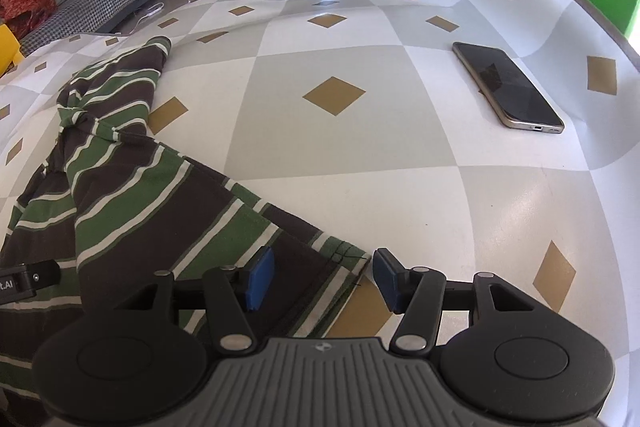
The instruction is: Fold clothes
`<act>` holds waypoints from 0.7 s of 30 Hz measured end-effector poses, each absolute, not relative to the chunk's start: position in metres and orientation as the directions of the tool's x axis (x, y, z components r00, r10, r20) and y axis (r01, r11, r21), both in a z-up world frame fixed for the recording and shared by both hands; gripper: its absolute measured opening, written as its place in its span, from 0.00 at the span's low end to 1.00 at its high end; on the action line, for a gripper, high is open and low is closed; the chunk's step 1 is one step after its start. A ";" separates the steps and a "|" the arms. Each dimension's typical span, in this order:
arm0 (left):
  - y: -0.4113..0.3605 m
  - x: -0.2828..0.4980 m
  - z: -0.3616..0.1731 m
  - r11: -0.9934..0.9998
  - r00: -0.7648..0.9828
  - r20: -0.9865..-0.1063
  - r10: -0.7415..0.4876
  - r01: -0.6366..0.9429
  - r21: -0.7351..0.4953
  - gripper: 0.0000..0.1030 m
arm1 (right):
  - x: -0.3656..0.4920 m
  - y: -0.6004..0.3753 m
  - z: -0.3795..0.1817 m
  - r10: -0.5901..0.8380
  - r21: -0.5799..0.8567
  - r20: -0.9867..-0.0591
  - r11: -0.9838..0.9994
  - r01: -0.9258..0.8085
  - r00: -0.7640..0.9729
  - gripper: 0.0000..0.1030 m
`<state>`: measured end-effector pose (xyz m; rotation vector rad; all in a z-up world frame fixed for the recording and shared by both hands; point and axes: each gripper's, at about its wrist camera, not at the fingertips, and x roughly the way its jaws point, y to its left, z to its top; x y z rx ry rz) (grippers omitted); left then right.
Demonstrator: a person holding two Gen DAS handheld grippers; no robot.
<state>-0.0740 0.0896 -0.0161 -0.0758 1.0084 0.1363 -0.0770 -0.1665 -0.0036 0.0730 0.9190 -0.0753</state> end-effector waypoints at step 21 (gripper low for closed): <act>0.107 -0.074 -0.009 0.975 0.535 -0.838 0.108 -0.223 -0.016 1.00 | -0.092 -0.133 0.020 0.207 0.166 -0.691 0.978 -0.126 0.692 0.07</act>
